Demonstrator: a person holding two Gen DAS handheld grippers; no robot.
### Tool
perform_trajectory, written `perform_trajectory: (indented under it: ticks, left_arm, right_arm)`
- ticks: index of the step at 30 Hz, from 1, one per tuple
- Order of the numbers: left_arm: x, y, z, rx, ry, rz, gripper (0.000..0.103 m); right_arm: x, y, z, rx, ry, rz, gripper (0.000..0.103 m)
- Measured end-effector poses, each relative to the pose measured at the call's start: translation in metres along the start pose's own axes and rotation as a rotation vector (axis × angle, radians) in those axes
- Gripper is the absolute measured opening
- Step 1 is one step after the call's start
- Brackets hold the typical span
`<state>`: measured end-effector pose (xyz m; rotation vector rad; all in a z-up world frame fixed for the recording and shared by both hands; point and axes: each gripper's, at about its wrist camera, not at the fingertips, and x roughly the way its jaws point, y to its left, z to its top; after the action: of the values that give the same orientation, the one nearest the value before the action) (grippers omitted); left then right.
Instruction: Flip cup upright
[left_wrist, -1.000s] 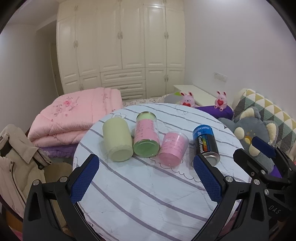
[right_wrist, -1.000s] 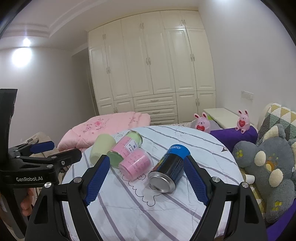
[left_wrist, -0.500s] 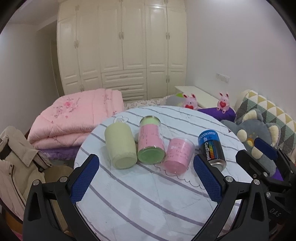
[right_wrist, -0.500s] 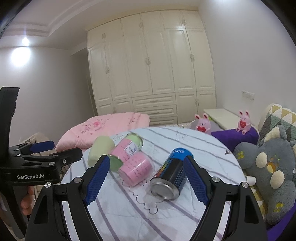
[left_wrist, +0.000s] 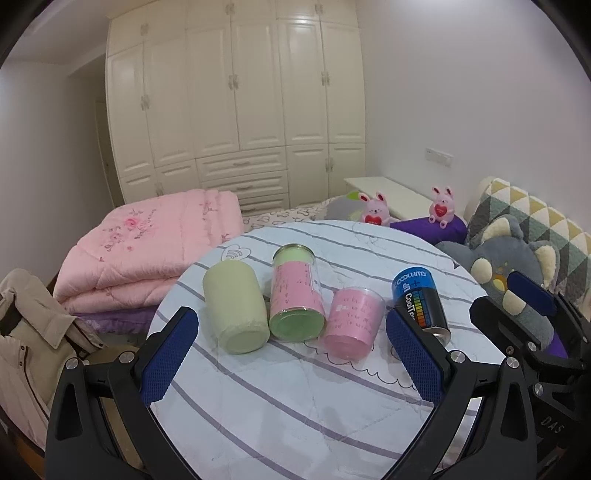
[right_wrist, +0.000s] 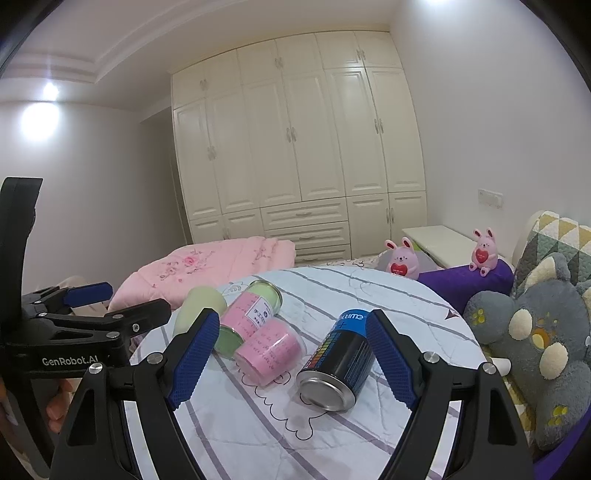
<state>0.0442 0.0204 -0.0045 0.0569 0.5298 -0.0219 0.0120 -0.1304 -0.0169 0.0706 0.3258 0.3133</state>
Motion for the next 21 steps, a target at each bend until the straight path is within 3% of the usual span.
perform_trajectory:
  ticks: [14, 21]
  left_arm:
    - [0.016, 0.003, 0.006, 0.004, 0.011, -0.008, 0.103]
    - [0.044, 0.01, 0.016, -0.019, 0.075, -0.03, 0.103]
  right_arm:
    - [0.014, -0.005, 0.004, 0.019, 0.015, -0.006, 0.083]
    - [0.027, -0.003, 0.005, 0.016, 0.04, -0.011, 0.083]
